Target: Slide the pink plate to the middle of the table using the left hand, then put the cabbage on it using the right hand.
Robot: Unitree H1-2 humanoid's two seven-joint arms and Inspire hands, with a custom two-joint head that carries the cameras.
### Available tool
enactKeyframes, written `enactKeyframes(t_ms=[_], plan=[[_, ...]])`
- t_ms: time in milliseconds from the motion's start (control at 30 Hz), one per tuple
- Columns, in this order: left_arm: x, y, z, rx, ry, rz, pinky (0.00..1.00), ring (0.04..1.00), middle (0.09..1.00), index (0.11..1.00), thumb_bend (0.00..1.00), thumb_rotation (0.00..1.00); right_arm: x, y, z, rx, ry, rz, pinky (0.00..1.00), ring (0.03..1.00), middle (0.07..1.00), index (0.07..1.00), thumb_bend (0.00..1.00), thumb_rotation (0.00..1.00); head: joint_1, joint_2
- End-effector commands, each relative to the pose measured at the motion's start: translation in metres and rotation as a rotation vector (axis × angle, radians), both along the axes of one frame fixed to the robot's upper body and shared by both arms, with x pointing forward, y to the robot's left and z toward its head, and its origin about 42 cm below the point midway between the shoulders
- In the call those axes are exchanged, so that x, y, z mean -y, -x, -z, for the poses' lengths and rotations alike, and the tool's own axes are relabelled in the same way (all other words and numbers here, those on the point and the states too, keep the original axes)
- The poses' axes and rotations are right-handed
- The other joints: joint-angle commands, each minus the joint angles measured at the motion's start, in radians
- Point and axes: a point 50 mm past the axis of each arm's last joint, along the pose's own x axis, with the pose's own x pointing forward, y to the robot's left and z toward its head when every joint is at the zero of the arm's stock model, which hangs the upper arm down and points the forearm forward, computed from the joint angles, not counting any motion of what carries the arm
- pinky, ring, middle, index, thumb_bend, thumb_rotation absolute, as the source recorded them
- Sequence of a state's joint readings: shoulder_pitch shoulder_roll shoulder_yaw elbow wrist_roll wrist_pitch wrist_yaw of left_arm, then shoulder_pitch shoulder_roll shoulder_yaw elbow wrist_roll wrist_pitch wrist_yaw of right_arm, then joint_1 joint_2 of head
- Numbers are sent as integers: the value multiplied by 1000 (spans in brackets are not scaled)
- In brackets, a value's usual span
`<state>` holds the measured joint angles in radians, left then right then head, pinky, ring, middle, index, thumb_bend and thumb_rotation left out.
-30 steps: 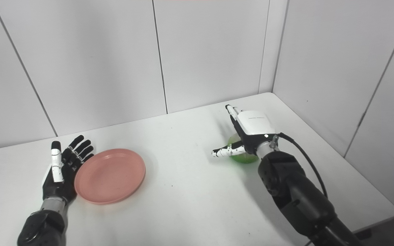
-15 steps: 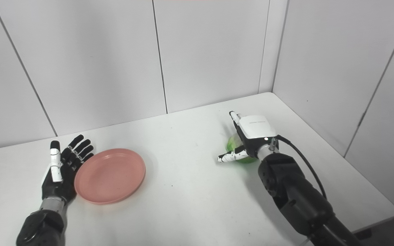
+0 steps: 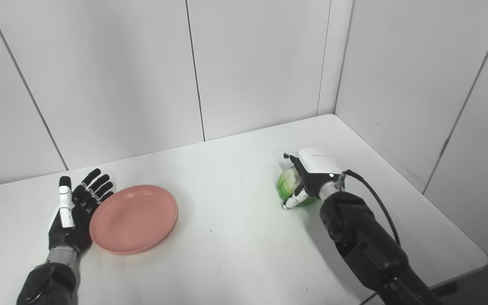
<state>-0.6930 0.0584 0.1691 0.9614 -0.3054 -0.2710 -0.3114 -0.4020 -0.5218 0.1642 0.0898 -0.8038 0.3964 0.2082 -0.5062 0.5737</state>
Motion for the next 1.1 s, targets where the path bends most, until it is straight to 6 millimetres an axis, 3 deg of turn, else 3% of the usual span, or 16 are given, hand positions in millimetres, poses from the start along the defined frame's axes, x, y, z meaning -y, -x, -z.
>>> enactKeyframes(t_ms=[0, 33, 67, 167, 333, 533, 700, 800, 933, 1000, 1067], plan=[[-10, 15, 25, -62, -8, 2, 874, 854, 828, 803, 829, 968, 1, -6, -14, 55, -11, -21, 532, 679, 801, 778, 868, 21, 3, 3], [-10, 16, 24, -63, -6, 2, 873, 855, 829, 802, 832, 966, 2, -6, -13, 56, -12, -25, 470, 572, 716, 733, 700, 10, 5, 3], [-10, 16, 24, -64, -7, 2, 869, 856, 830, 801, 832, 966, 2, -6, -13, 59, -14, -29, 422, 504, 585, 683, 601, 4, 5, 3], [-10, 16, 25, -67, -10, 1, 872, 856, 831, 802, 832, 965, 0, -6, -12, 87, -35, -35, 360, 408, 506, 547, 519, 0, 7, 6], [-9, 17, 25, -70, -13, 1, 901, 861, 830, 796, 839, 970, -3, -6, -11, 143, -58, -27, 364, 421, 511, 506, 513, 0, 14, 7], [-6, 17, 24, -66, -14, -1, 864, 855, 827, 797, 836, 961, -10, -7, -15, 213, -80, -58, 326, 408, 488, 510, 514, 0, 38, 9], [3, 19, 24, -63, -31, 2, 877, 854, 822, 793, 813, 980, -32, -4, -28, 333, -139, -124, 308, 403, 491, 507, 515, 0, 121, 17], [7, 21, 24, -64, -40, 3, 887, 851, 820, 791, 809, 998, -42, -3, -35, 374, -155, -153, 344, 410, 500, 505, 515, 0, 130, 17], [15, 24, 24, -66, -27, 6, 894, 861, 832, 808, 817, 979, -81, -6, -54, 445, -200, -219, 296, 385, 477, 518, 513, 0, 184, 16], [16, 25, 23, -68, -26, 6, 888, 860, 833, 811, 815, 974, -88, -7, -57, 452, -208, -236, 308, 393, 489, 514, 514, 0, 184, 16], [21, 26, 23, -70, -42, -2, 883, 856, 830, 809, 813, 986, -106, -12, -60, 466, -252, -279, 349, 416, 511, 491, 515, 0, 241, 17]])
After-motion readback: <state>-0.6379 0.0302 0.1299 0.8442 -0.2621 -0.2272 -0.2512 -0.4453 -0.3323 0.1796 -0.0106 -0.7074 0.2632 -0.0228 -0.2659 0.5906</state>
